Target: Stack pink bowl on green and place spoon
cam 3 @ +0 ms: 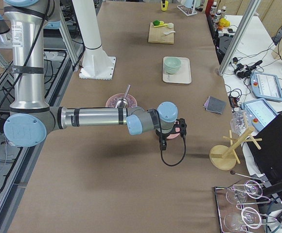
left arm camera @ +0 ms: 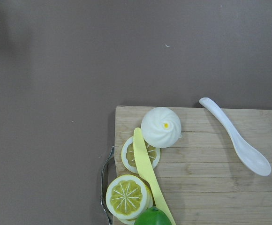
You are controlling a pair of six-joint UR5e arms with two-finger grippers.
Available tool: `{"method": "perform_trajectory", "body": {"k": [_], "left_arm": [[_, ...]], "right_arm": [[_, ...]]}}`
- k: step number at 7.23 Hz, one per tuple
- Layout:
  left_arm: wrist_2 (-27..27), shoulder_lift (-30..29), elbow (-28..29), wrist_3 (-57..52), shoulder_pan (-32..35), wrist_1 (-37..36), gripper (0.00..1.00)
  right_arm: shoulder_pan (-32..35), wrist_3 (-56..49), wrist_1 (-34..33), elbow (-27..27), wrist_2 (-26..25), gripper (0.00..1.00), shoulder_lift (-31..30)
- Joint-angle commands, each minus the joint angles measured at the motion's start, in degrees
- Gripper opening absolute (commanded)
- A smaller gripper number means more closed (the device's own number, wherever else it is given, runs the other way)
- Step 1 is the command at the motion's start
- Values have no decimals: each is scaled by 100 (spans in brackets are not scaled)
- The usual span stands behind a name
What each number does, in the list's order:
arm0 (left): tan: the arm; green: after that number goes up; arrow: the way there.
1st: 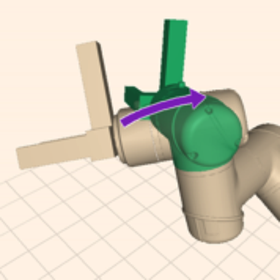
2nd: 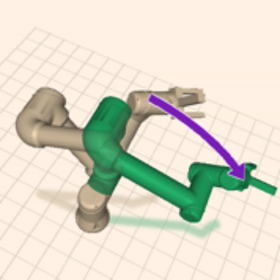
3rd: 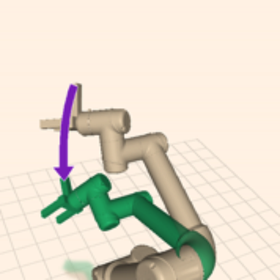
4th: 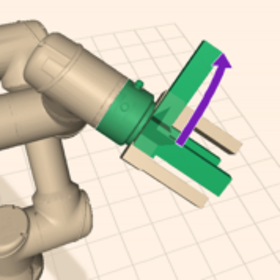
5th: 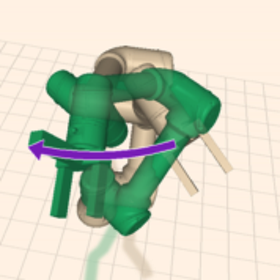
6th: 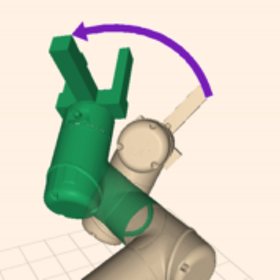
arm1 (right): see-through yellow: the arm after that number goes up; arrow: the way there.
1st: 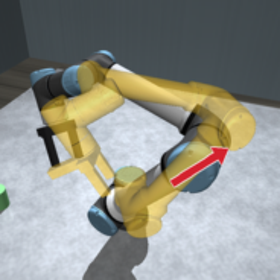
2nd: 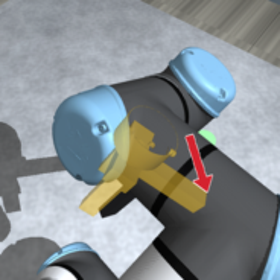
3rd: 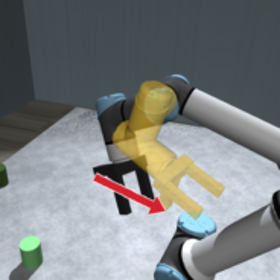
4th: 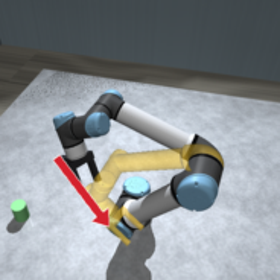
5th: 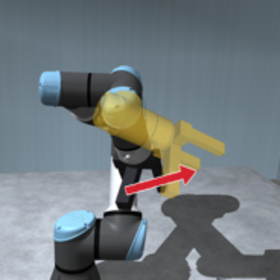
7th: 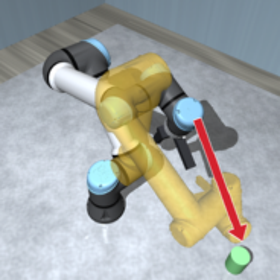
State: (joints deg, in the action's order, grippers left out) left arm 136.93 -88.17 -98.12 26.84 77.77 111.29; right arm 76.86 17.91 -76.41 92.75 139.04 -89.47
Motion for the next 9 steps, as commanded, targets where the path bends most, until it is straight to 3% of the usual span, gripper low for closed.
{"method": "perform_trajectory", "body": {"k": [1, 3, 5, 6, 7, 9], "left_arm": [[366, 36, 73, 49, -42, -46, 97], [519, 28, 135, 58, -42, -20, 97], [519, 19, 126, 58, -51, -20, 97], [528, 28, 117, 66, -43, -11, 97], [528, 28, 117, 66, -43, -11, 97], [528, 28, 126, 75, -42, -11, 97]], "right_arm": [[-556, 844, 134, -527, -227, 98, 753], [-890, 1247, 721, -880, -439, 91, 773], [-1023, 1312, 1188, -1274, -606, 77, 773], [-1023, 1312, 1294, -1372, -606, 61, 773], [-1023, 1434, 1287, -1434, -589, 4, 773], [-1050, 1609, 1295, -1383, -545, 0, 773]]}}
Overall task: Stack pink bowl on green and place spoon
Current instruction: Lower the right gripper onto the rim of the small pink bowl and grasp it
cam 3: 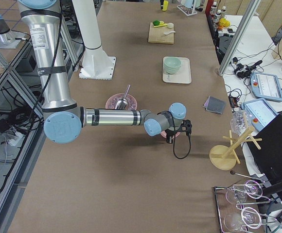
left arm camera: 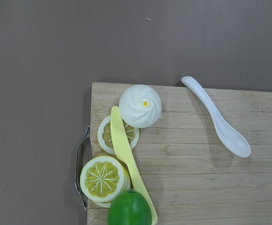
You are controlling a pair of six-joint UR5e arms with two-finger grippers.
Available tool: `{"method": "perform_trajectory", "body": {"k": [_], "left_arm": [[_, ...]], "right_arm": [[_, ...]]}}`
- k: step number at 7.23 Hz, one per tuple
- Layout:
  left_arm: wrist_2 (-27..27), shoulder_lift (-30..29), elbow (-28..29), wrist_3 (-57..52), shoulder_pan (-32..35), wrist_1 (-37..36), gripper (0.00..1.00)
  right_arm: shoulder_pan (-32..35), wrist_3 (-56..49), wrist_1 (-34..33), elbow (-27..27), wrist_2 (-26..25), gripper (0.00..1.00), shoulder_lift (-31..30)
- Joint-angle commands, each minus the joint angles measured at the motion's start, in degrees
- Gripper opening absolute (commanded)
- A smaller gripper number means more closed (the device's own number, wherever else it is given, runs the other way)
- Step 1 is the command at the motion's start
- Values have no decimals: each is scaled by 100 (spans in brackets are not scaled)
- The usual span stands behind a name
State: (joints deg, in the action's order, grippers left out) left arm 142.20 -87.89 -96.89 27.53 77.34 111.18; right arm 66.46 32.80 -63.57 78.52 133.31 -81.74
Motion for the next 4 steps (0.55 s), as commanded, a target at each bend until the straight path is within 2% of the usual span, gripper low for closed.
{"method": "perform_trajectory", "body": {"k": [1, 2, 3, 4], "left_arm": [[9, 0, 4, 51, -8, 0, 97], [0, -95, 13, 712, -26, -34, 97], [-61, -323, 21, 1467, -165, -26, 97], [-52, -377, 91, 1675, -367, -26, 97]], "right_arm": [[-10, 470, 11, 249, 71, 0, 35], [-2, 1082, -59, 565, 159, 0, 157], [-10, 2124, -68, 812, 403, 0, 506], [-289, 3204, -68, 1084, 528, 0, 945]]}}
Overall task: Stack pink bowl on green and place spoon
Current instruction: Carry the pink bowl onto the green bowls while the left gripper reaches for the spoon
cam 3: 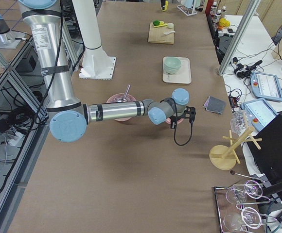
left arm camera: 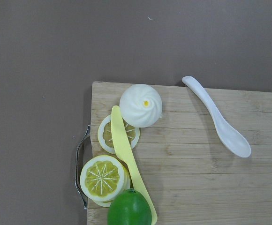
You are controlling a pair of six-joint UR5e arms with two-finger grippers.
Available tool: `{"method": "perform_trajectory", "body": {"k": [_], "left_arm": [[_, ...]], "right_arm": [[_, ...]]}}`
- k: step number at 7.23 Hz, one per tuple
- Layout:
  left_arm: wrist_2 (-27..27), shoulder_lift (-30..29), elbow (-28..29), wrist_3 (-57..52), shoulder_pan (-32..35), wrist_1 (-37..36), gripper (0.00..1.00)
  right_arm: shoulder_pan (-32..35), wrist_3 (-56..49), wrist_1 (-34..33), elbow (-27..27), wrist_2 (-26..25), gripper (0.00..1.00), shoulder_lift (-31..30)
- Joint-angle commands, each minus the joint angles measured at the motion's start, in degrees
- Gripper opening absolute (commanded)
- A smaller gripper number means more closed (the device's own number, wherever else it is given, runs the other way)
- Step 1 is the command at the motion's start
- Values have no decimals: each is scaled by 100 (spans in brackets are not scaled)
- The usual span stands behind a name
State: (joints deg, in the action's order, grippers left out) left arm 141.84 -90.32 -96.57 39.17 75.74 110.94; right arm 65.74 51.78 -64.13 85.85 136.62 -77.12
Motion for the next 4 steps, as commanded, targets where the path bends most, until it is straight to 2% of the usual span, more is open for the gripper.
{"method": "perform_trajectory", "body": {"k": [1, 2, 4], "left_arm": [[-25, -439, 242, 878, -417, 7, 97], [-34, -747, 452, 1256, -559, 24, 95], [-78, -1030, 734, 1496, -665, 25, 95]], "right_arm": [[-690, 2657, -12, 597, 68, 0, 1018], [-1129, 3749, -29, 617, -281, 0, 1728], [-1720, 4532, -30, 591, -923, 0, 2296]]}}
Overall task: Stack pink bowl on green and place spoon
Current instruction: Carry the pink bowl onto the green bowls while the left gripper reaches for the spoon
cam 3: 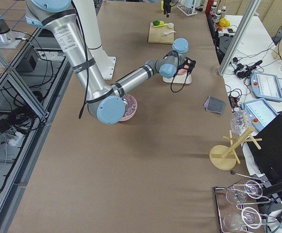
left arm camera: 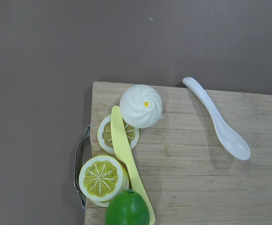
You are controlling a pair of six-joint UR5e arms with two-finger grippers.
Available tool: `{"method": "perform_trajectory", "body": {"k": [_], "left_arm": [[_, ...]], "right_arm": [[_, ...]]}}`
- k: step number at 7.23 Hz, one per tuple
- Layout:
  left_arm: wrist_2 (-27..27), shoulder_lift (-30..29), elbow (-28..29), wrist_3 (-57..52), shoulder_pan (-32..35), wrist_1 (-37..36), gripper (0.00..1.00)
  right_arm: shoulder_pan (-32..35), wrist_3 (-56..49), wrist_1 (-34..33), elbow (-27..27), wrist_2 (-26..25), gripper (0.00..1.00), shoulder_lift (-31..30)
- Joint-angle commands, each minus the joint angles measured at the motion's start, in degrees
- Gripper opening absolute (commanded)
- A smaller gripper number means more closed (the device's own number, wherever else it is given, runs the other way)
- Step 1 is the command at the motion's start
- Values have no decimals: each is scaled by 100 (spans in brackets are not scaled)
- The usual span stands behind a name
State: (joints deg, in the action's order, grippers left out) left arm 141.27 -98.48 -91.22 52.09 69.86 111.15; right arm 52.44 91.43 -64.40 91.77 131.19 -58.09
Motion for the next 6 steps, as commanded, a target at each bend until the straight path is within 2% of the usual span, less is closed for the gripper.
{"method": "perform_trajectory", "body": {"k": [1, 2, 4, 6], "left_arm": [[-64, -407, 340, 579, -156, 3, 95], [-256, -557, 376, 966, -296, 3, 95], [-521, -637, 403, 1190, -473, 12, 95], [-548, -629, 542, 1190, -491, 12, 95]], "right_arm": [[-731, 665, -81, -62, -740, 0, 560], [-926, 761, -195, -159, -1153, 0, 736], [-1103, 806, -213, -727, -1401, 0, 1148], [-1130, 780, -143, -976, -1517, 0, 1238]]}}
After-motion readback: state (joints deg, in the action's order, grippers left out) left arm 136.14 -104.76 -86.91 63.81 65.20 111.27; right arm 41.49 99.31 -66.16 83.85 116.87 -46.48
